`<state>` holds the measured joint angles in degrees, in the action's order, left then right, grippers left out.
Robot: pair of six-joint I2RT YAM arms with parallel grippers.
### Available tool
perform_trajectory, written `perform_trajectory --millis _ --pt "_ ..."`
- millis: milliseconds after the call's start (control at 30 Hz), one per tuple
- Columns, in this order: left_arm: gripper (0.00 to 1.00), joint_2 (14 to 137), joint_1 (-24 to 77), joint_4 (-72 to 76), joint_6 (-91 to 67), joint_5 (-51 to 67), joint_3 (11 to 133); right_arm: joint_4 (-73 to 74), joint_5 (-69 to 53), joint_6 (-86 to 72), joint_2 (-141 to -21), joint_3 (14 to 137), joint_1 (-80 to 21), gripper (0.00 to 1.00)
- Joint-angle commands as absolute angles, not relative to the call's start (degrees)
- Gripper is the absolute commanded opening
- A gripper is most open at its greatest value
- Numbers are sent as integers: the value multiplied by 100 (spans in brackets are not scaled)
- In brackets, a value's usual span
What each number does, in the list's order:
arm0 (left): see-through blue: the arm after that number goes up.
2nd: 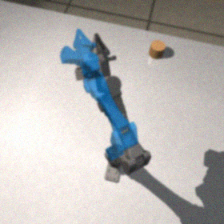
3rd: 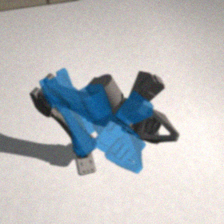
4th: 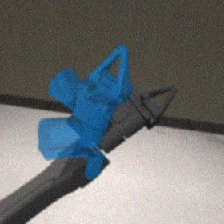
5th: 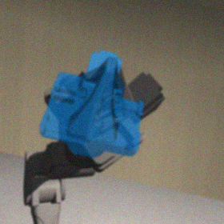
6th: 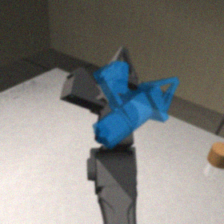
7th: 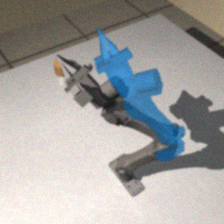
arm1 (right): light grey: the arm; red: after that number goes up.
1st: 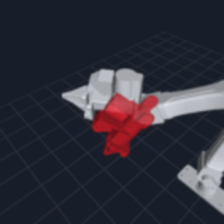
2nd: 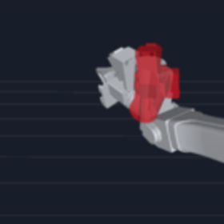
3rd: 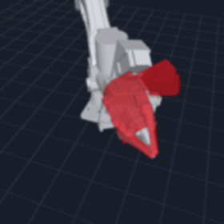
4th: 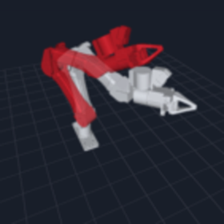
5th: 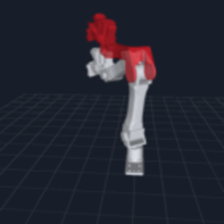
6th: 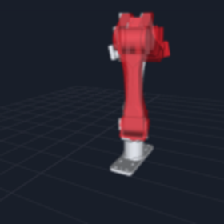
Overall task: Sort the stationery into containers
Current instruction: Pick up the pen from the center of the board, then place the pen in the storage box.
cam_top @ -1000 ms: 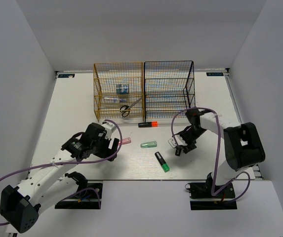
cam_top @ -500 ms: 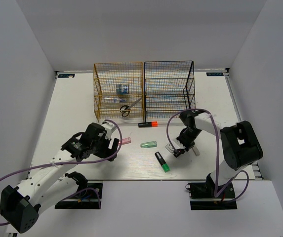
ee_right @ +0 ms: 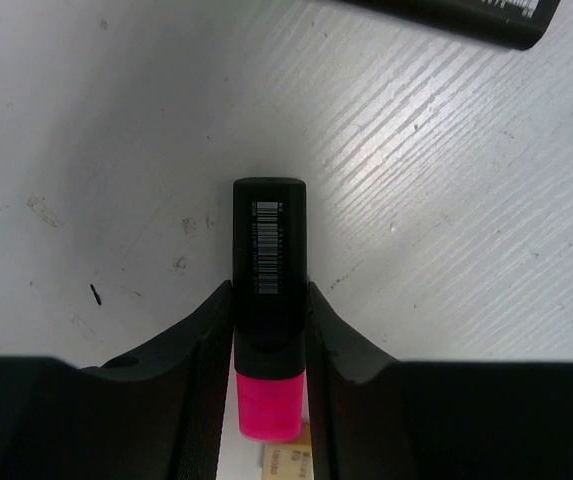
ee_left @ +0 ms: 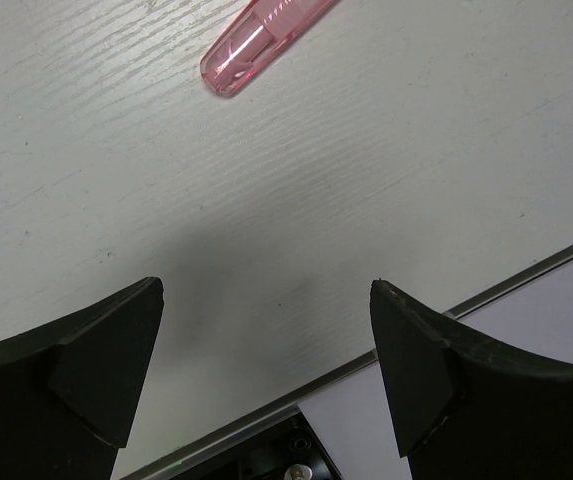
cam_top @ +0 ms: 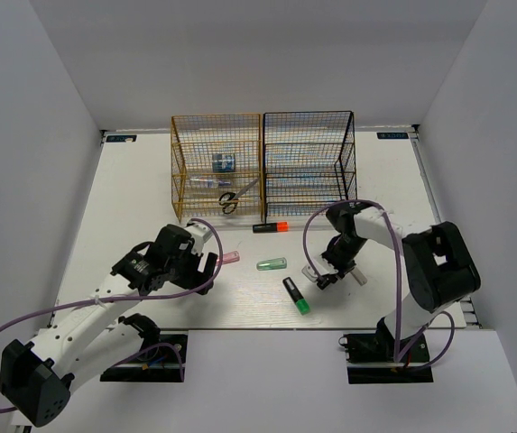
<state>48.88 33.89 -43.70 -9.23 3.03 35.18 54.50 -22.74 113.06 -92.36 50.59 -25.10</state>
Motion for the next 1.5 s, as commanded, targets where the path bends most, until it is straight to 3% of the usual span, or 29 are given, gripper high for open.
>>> perform_trajectory --millis 0,167,300,467,600,833,1033,1233,1467 --pt "94 4790 3375 -4359 -896 316 3480 5599 -2591 12653 -9467 4869 -2540 0" --pt "94 4808 3366 -4368 -905 316 3480 5423 -3365 10052 -9036 5317 -2540 0" --pt "94 4808 3366 -4359 -905 325 3481 4662 -3253 8194 -8447 5537 -2558 0" --pt "94 4790 3357 -4333 -905 369 3472 3754 -2366 5972 -7849 6125 -2549 0" --pt "94 4825 3357 -4315 -923 413 3463 3094 -989 5204 -8032 7142 -2496 0" --pt "94 4755 3357 -4281 -932 378 3428 2946 199 5519 -8701 9129 -2522 0" --pt "94 4843 3366 -4298 -932 378 3454 2549 756 6933 -9886 10203 -2522 0" --pt "94 4834 3357 -4298 -914 343 3436 1521 63 8375 -10124 9668 -2452 0" --pt "94 4852 3366 -4298 -905 334 3437 2267 -588 8446 -10924 11074 -2294 0"
